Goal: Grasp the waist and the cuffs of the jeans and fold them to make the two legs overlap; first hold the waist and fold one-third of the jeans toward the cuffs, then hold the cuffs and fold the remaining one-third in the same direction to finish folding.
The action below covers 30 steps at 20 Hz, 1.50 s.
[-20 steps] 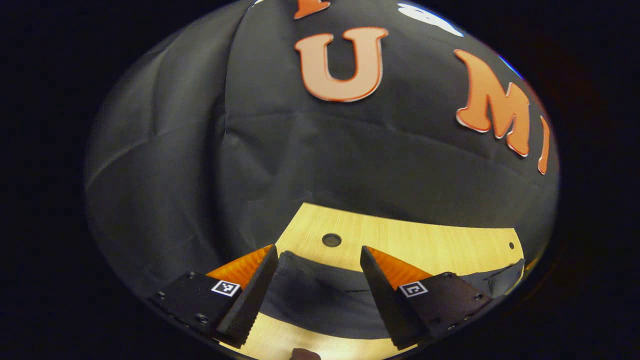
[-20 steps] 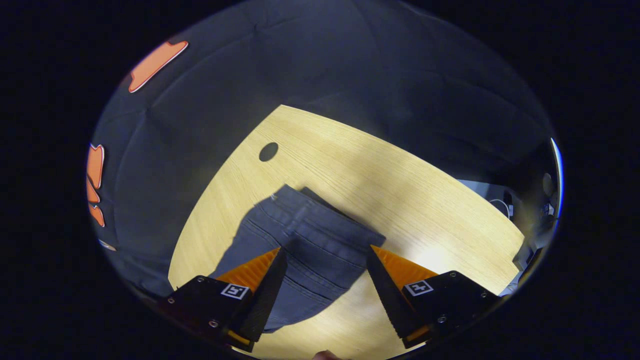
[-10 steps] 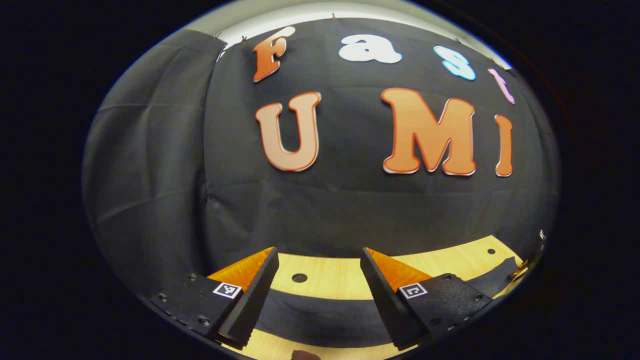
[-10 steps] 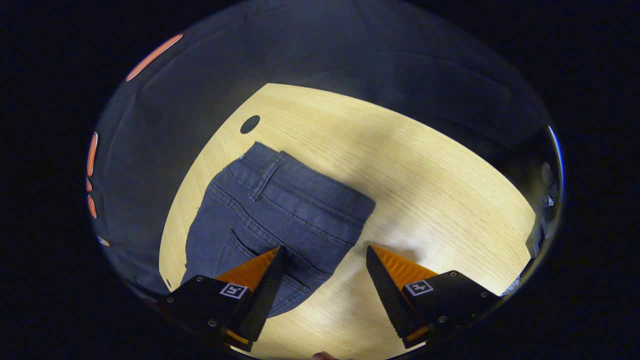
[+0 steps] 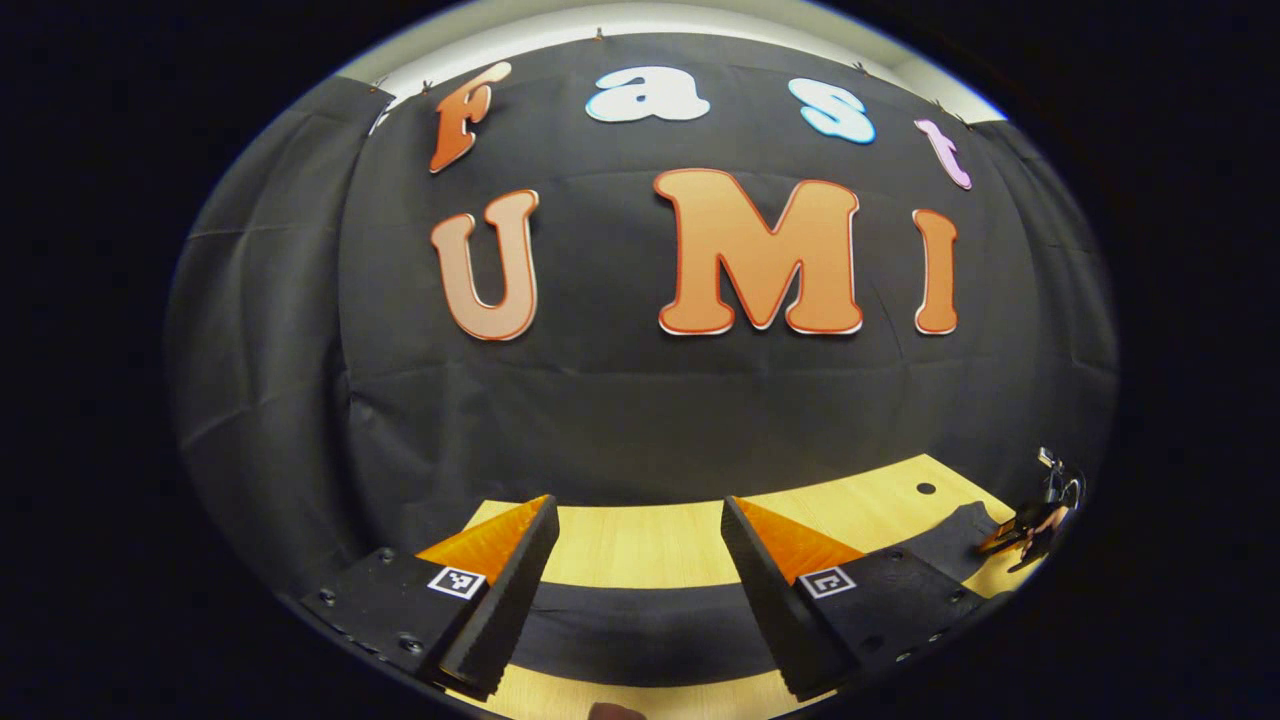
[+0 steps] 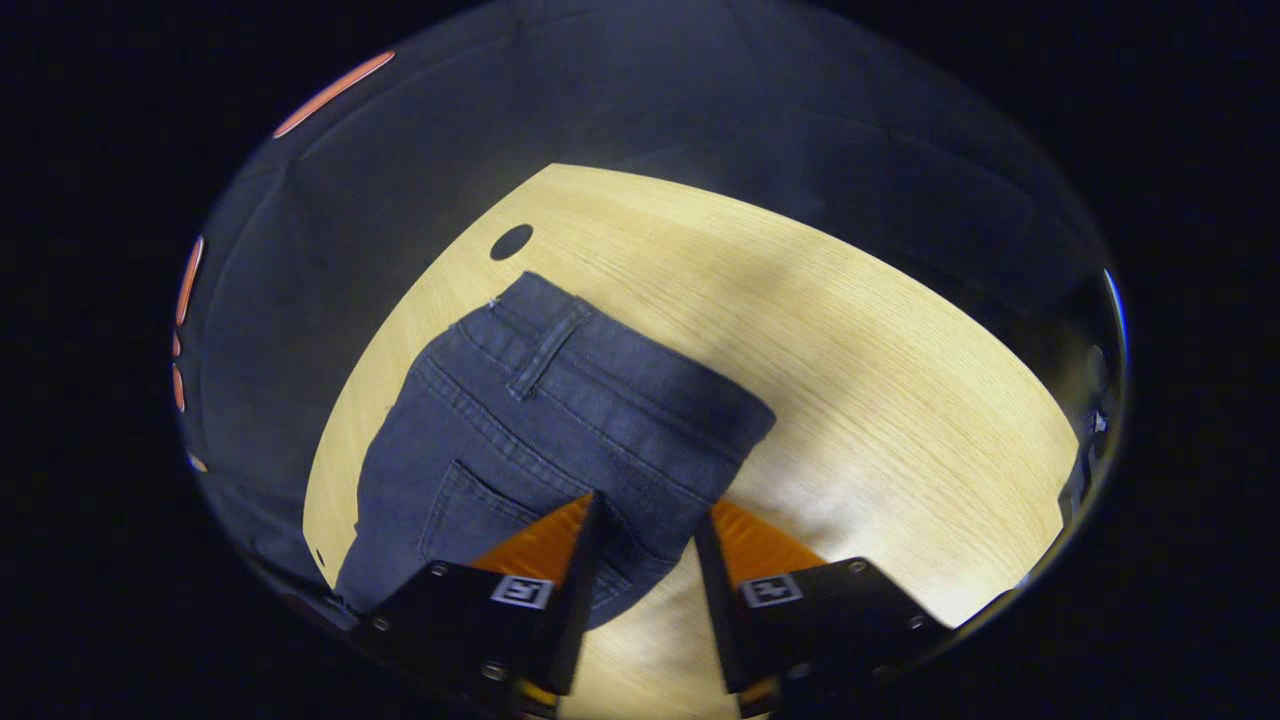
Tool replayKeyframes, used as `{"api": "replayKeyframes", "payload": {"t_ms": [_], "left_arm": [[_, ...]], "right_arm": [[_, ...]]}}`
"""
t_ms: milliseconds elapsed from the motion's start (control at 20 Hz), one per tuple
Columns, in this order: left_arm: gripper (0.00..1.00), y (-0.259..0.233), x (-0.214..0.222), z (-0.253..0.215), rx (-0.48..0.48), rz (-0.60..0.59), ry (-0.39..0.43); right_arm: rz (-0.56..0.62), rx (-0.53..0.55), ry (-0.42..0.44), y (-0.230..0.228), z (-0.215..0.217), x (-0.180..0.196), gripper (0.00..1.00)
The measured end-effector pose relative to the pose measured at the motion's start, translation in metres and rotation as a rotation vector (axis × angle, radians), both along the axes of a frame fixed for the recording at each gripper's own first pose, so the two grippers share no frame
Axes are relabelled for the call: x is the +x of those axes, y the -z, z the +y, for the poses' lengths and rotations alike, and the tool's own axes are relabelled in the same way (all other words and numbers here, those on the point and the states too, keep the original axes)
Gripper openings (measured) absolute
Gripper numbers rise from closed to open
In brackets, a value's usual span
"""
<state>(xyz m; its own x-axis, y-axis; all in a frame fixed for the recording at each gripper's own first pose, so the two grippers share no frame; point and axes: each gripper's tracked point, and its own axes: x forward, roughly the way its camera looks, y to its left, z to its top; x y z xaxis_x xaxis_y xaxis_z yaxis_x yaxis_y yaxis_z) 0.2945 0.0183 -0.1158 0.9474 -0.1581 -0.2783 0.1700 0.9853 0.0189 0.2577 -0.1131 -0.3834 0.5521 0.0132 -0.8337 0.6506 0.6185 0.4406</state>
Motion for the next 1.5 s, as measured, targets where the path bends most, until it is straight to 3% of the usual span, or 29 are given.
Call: {"api": "replayKeyframes", "payload": {"t_ms": [100,550,600,700,850,1000,1100,1150,1200,1250,1300,1500], "left_arm": [[0.98,0.001,-0.004,-0.011,0.005,0.01,0.017],[0.98,-0.008,-0.025,-0.015,0.013,-0.007,0.075],[0.98,-0.009,-0.028,-0.012,0.007,-0.007,0.084],[0.98,-0.008,-0.033,-0.007,-0.003,-0.005,0.099],[0.97,-0.001,-0.037,0.007,0.014,0.006,0.086],[0.98,0.013,-0.041,0.009,0.007,0.051,0.064],[0.99,0.016,-0.041,0.008,0.018,0.057,0.054],[0.98,0.019,-0.042,0.007,0.025,0.062,0.05],[0.98,0.02,-0.042,0.006,0.029,0.07,0.047],[0.98,0.022,-0.04,0.003,0.027,0.073,0.047],[0.98,0.024,-0.04,-0.001,0.021,0.079,0.052],[0.99,0.033,-0.04,-0.012,0.039,0.1,0.063]], "right_arm": [[-0.041,0.027,0.061,-0.002,0.001,0.003,0.24],[-0.297,-0.084,-0.003,-0.095,0.018,-0.004,0.17],[-0.294,-0.096,0.004,-0.095,0.021,-0.001,0.17],[-0.149,-0.103,0.038,-0.064,0.019,-0.008,0.16],[-0.14,-0.039,0.13,-0.053,0.019,-0.008,0.17],[-0.017,-0.007,0.213,-0.038,0.011,-0.02,0.16],[-0.013,0.076,0.26,-0.051,0.016,-0.021,0.17],[-0.019,0.066,0.281,-0.053,0.01,-0.019,0.17],[-0.015,0.066,0.235,-0.054,0.019,-0.025,0.17],[-0.024,0.049,0.262,-0.027,0.002,-0.008,0.05],[-0.031,0.036,0.24,-0.022,0.001,-0.006,0.01],[0.033,0.101,0.269,-0.017,0.002,-0.012,0.01]]}}
